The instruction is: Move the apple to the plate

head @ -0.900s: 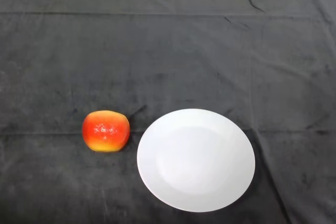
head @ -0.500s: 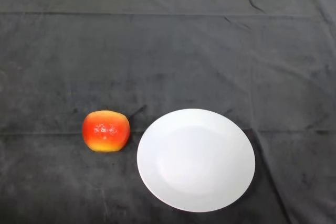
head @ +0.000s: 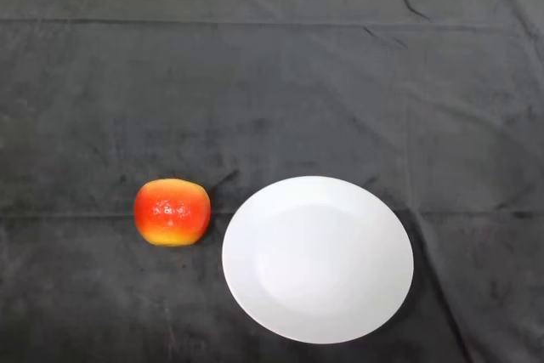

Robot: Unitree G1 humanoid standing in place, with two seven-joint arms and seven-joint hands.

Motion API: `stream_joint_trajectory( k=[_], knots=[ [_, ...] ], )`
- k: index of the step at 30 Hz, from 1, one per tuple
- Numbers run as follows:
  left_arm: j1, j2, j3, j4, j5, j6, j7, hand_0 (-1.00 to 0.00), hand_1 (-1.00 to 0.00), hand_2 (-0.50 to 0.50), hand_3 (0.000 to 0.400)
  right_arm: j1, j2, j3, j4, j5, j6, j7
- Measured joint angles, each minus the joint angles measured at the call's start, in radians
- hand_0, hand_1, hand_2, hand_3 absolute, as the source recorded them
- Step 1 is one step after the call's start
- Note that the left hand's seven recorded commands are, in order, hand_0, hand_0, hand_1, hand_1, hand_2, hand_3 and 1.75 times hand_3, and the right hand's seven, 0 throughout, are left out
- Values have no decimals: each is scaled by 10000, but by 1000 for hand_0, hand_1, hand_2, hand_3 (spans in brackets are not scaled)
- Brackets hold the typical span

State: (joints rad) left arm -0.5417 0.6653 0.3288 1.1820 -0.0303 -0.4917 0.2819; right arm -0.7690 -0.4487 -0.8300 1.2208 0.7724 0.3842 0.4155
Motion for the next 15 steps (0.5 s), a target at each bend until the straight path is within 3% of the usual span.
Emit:
stream_joint_trajectory(
  k=[6, 15],
  knots=[
    [218, -38, -464, -1069, 157, 476, -973, 0, 0, 0, 0, 0, 0, 2, 0, 0, 0, 1],
    [1274, -161, -1255, -4447, 241, 1269, -2061, 0, 0, 0, 0, 0, 0, 0, 0, -1, 0, 2]
  ],
)
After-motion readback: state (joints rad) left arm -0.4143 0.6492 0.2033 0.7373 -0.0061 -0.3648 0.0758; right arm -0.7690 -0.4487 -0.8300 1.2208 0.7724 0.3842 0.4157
